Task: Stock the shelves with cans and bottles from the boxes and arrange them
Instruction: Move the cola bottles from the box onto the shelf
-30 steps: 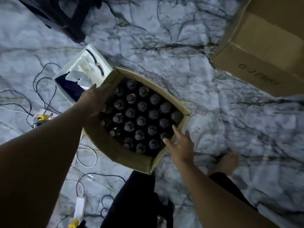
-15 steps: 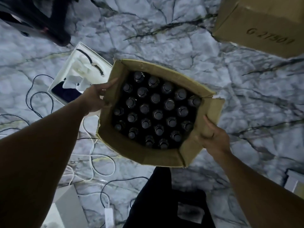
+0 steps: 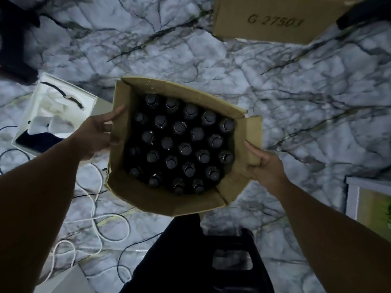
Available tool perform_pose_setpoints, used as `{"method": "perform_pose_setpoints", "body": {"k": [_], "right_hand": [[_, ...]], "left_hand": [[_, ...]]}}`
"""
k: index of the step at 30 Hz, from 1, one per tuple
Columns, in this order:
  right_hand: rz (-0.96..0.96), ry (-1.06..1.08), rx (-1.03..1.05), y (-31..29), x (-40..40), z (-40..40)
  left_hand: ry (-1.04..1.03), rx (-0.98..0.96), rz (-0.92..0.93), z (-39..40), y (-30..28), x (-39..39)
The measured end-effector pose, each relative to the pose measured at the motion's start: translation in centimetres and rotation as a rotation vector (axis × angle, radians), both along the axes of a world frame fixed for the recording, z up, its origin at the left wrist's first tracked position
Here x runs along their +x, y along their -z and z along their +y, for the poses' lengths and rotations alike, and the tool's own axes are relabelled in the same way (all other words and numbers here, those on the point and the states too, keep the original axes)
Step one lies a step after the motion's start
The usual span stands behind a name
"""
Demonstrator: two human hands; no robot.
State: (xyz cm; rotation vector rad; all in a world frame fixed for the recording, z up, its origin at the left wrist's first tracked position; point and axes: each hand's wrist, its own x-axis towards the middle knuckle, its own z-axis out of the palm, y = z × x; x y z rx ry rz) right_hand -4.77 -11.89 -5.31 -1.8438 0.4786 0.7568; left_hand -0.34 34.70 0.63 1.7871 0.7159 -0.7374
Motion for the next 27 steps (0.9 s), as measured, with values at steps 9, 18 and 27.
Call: {"method": "perform_pose_setpoints", "body": {"k": [9, 18, 27], "right_hand": [[-0.065, 0.239, -0.088, -0.8, -9.2, -12.7], [-0.051, 0.631, -0.035, -1.4, -24.3, -25.3], [0.030, 1.012, -0.135, -1.2, -43.5, -33.4]], "left_hand": [[0.262, -0.055, -0.001, -15.3, 0.1, 0.5], [0.615, -0.126, 0.003, -34.7, 0.5, -2.4], [0.956, -0.134, 0.046, -54.4, 1.1, -10.2]]}}
